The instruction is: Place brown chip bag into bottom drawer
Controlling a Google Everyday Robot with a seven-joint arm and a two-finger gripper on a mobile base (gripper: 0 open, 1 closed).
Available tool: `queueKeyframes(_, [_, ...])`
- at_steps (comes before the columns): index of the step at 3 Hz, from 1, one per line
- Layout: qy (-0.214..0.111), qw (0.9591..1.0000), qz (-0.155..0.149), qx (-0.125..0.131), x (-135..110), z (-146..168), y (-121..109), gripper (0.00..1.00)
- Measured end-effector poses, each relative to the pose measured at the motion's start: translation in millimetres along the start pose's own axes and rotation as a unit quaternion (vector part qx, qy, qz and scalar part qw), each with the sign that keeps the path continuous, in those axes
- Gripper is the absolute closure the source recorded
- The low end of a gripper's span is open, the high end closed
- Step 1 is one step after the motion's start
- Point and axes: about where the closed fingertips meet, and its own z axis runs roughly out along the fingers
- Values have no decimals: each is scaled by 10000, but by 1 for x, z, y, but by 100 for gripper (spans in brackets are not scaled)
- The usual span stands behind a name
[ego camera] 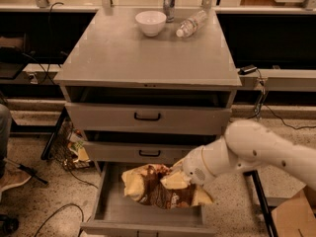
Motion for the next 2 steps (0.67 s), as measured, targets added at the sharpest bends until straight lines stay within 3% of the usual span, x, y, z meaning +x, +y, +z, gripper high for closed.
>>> queueKeyframes(1, [-236, 9995, 170, 78, 6, 18, -15, 100])
queueKeyframes(2, [-277, 9994, 185, 36, 8, 22, -14, 100])
